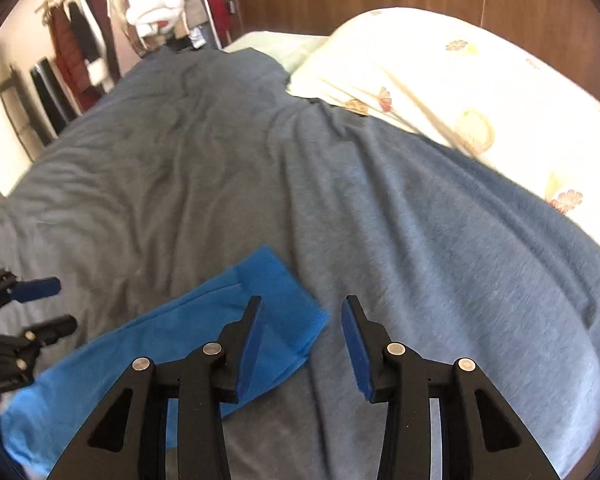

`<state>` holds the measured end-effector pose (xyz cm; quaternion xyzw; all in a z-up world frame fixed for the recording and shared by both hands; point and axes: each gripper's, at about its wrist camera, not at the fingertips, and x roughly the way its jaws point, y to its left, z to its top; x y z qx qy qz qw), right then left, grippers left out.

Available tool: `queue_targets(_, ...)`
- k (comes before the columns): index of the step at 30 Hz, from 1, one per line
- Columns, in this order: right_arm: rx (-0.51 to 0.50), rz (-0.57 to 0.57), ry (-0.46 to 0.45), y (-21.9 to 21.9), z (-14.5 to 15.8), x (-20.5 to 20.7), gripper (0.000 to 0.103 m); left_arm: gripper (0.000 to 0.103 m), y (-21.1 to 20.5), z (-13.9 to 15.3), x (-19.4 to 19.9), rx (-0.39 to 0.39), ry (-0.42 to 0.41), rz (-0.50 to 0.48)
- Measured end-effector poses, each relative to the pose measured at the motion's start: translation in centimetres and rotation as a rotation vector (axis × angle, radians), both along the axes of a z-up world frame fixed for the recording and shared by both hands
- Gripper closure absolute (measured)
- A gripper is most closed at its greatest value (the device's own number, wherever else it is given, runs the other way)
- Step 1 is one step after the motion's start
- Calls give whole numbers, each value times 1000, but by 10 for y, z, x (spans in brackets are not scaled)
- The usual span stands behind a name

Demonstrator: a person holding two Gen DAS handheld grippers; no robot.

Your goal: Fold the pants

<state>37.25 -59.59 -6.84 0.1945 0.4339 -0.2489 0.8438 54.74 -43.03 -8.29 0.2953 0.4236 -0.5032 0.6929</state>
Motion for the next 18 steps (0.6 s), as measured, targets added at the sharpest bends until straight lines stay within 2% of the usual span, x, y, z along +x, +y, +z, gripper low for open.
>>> queue_targets(4, 81, -66, -62, -2, -7, -14, 63, 55, -26, 0, -1, -13, 19, -120)
queue_targets(9, 187, -135, -130, -7, -26, -19, 63, 55, -79, -3, 5, -26, 123, -242)
queue_targets(12, 245, -178, -149, -15, -39, -16, 62, 56, -116, -18, 9, -12, 200, -306)
queue_targets(14, 288, -211, -157, -22, -50, -17, 62, 57, -141, -36, 11, 25, 295, -346)
queue_targets(16, 340, -249, -161, -30, -62, -18, 62, 64, -157, -48, 13, 44, 331, -360)
queue_targets(18, 392, -262, -166, -36, -72, -19, 62, 66, -166, -58, 13, 59, 368, -380)
